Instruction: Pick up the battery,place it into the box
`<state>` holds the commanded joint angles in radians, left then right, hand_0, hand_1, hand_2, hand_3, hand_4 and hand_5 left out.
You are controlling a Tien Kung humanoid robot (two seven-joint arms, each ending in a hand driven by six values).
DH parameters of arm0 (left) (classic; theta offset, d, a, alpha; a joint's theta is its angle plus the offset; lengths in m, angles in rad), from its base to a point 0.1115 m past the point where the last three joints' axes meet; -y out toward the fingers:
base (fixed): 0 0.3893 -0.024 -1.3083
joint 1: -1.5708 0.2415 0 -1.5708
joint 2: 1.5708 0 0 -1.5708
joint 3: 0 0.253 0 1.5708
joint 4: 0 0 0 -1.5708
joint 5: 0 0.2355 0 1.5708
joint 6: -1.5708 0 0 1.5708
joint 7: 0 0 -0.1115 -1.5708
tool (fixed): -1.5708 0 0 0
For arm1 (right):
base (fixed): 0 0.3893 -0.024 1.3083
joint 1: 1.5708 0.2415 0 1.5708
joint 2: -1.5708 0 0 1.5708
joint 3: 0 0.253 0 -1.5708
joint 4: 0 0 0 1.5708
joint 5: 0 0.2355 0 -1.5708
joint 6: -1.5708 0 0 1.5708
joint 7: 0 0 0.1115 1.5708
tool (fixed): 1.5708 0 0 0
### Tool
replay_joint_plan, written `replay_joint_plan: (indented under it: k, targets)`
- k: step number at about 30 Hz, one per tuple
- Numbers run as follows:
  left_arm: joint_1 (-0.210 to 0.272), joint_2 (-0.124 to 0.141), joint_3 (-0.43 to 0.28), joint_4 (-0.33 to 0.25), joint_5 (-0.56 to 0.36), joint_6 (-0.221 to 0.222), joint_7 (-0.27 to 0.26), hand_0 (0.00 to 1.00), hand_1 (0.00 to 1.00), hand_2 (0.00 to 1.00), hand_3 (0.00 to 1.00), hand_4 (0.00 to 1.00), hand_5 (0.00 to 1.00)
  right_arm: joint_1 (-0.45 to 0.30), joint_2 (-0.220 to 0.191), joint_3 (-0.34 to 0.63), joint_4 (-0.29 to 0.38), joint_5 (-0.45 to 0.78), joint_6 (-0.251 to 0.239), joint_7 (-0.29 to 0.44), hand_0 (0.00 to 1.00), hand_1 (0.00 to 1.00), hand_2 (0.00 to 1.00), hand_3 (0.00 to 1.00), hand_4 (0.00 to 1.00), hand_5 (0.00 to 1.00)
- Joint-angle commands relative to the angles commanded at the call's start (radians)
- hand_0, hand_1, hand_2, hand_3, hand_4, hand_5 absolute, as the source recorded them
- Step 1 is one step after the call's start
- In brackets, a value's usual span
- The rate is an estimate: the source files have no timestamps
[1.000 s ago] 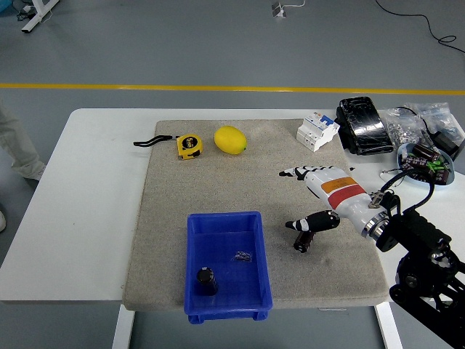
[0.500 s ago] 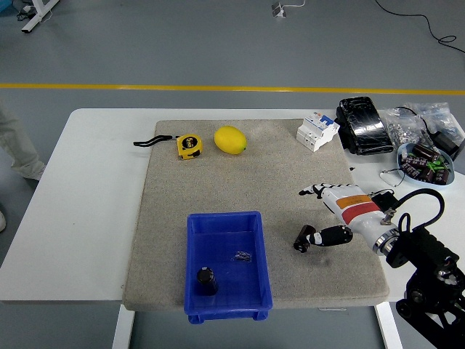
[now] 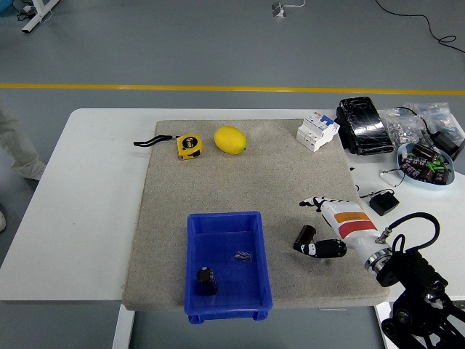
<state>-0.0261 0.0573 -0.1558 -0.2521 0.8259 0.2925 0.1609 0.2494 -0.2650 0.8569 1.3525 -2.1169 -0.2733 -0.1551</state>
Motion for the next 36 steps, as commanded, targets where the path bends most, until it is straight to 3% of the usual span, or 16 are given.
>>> replay_joint_plan:
  k: [5, 17, 19, 20, 25, 26, 36]
  targets:
    - [0.002, 0.000, 0.000, 0.000, 0.003, -0.004, 0.000, 0.749, 0.772, 0.823, 0.696, 0.718, 0.706, -0.016, 0.023, 0.006, -0.026, -0.013, -0.041, -0.018, 0.593, 0.641, 0.732, 0.746, 0.998, 0.421]
    - [0.009, 0.004, -0.015, -0.001, 0.028, -0.014, 0.006, 0.749, 0.770, 0.820, 0.696, 0.718, 0.711, -0.042, 0.047, -0.006, -0.048, 0.007, -0.075, -0.004, 0.576, 0.627, 0.709, 0.724, 0.998, 0.418]
    - [0.010, 0.005, -0.017, -0.001, 0.032, -0.015, 0.006, 0.749, 0.770, 0.820, 0.696, 0.718, 0.711, -0.041, 0.047, -0.012, -0.053, 0.013, -0.096, -0.003, 0.576, 0.627, 0.709, 0.724, 0.998, 0.418]
    - [0.010, 0.005, -0.019, -0.001, 0.034, -0.016, 0.007, 0.749, 0.770, 0.820, 0.697, 0.718, 0.716, -0.041, 0.047, -0.015, -0.055, 0.016, -0.109, -0.003, 0.547, 0.593, 0.670, 0.632, 0.998, 0.394]
    - [0.010, 0.005, -0.024, -0.001, 0.043, -0.017, 0.007, 0.749, 0.770, 0.820, 0.697, 0.718, 0.716, -0.037, 0.048, -0.024, -0.067, 0.029, -0.167, 0.006, 0.547, 0.593, 0.670, 0.632, 0.998, 0.394]
    - [0.010, 0.005, -0.024, -0.001, 0.044, -0.017, 0.007, 0.749, 0.769, 0.820, 0.697, 0.719, 0.717, -0.035, 0.047, -0.029, -0.068, 0.031, -0.171, 0.007, 0.517, 0.545, 0.590, 0.546, 0.998, 0.344]
    - [0.008, 0.004, -0.020, -0.001, 0.040, -0.019, 0.004, 0.749, 0.766, 0.818, 0.697, 0.718, 0.717, -0.027, 0.053, -0.046, -0.093, 0.047, -0.165, 0.009, 0.518, 0.542, 0.581, 0.539, 0.998, 0.331]
